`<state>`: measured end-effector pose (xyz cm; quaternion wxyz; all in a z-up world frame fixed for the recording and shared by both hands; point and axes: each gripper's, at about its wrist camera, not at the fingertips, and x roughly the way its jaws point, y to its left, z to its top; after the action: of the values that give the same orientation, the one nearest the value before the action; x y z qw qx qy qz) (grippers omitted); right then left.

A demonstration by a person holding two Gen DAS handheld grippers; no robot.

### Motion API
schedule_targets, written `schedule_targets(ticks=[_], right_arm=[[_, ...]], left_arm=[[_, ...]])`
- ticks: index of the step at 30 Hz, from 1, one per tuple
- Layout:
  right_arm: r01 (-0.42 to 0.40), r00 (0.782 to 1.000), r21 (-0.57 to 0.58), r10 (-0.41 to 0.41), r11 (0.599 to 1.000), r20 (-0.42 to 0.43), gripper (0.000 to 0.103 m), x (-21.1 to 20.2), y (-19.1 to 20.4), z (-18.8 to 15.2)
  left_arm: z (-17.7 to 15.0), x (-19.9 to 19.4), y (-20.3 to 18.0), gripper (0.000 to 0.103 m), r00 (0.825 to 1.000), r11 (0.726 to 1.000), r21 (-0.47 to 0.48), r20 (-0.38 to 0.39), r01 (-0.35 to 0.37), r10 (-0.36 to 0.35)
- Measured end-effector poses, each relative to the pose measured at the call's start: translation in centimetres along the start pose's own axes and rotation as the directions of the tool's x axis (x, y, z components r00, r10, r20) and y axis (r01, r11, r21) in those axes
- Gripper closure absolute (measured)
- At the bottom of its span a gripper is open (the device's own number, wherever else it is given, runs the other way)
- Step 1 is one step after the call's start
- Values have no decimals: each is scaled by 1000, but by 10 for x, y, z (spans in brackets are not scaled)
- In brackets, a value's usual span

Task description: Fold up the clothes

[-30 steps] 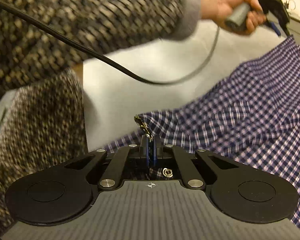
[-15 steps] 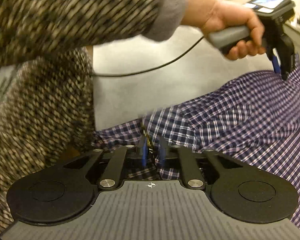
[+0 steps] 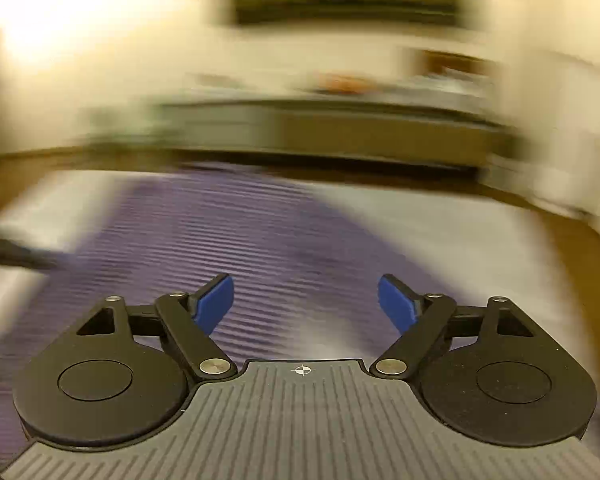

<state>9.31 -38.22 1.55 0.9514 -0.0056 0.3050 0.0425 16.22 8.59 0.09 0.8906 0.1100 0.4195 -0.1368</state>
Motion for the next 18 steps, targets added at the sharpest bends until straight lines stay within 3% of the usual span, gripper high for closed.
schedule_targets(ticks=[4,8,12,15,18], right_arm=[[80,996,39,-78,996,-47,21,5,-46,-30],[154,985,73,-146,985,-95,23,10,-90,-61],[228,966,102,-212,968,-146,22,14,-134,-91],[283,948,122,-259,951,-184,24,18,-167,-114],[212,968,153,-186,965,-169,38,21,-172,-122]], left_arm=[[30,-24,-79,60,997,984,172,54,45,-55],[43,-33,-182,56,980,927,343,64,154,-187],[36,-30,-285,52,957,835,498,33,233,-287],[22,-23,-356,48,946,748,620,30,236,-323],[11,-12,-411,45,938,673,707,40,217,-345]])
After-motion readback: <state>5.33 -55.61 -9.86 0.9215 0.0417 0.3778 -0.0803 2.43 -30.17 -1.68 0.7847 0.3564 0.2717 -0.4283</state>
